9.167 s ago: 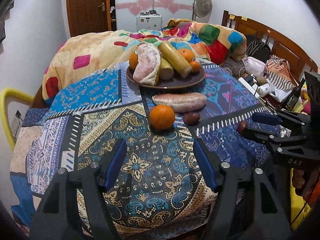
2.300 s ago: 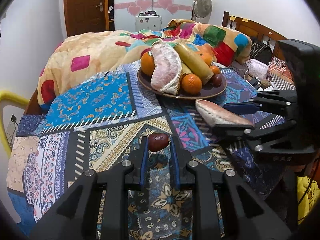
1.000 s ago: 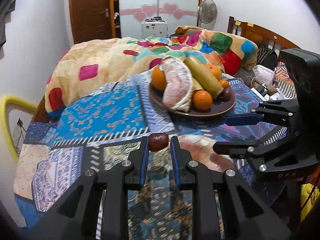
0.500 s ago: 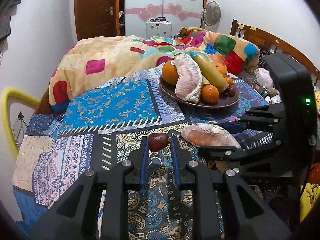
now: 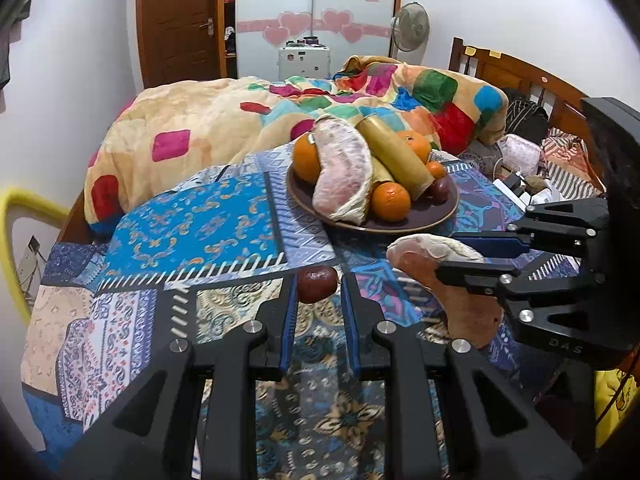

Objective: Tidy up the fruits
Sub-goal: 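Lower the pomelo segment onto the plate with the right tool while the left tool places the date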

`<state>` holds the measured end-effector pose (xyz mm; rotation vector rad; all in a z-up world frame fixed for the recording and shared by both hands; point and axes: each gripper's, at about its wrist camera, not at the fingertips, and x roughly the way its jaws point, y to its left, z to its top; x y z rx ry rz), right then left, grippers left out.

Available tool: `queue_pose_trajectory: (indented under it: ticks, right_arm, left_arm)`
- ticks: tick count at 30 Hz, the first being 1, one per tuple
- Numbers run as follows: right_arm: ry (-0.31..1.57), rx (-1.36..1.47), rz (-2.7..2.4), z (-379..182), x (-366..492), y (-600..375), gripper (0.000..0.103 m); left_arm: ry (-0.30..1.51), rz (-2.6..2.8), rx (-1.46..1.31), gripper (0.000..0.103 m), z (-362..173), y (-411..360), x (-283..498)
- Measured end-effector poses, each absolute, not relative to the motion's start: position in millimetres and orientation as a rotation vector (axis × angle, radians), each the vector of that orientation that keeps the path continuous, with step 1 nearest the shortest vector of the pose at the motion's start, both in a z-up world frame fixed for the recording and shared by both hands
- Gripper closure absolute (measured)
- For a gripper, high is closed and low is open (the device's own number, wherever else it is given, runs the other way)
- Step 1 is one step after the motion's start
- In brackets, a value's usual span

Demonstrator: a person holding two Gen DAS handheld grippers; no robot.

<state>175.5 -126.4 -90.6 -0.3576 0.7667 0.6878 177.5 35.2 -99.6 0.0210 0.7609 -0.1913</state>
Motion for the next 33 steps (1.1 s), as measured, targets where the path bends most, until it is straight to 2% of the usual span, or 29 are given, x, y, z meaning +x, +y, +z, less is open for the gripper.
queue_pose_trajectory:
  ticks: [13, 29, 33]
  right_arm:
    - [0.676, -0.214, 0.582, -60, 225, -157, 0.083]
    - [0.658, -0.245, 0.561, -73, 258, -152, 0.083]
    - [0.682, -0.249, 0.551, -76, 263, -152, 0.080]
  left_arm:
    - [0.762, -0.239, 0.047, 0.082, -93, 2, 220]
    - [0.822, -0.249, 0.075, 0.082, -115, -18, 259]
    - [0.830, -0.252, 0.066, 0.074, -117, -18, 262]
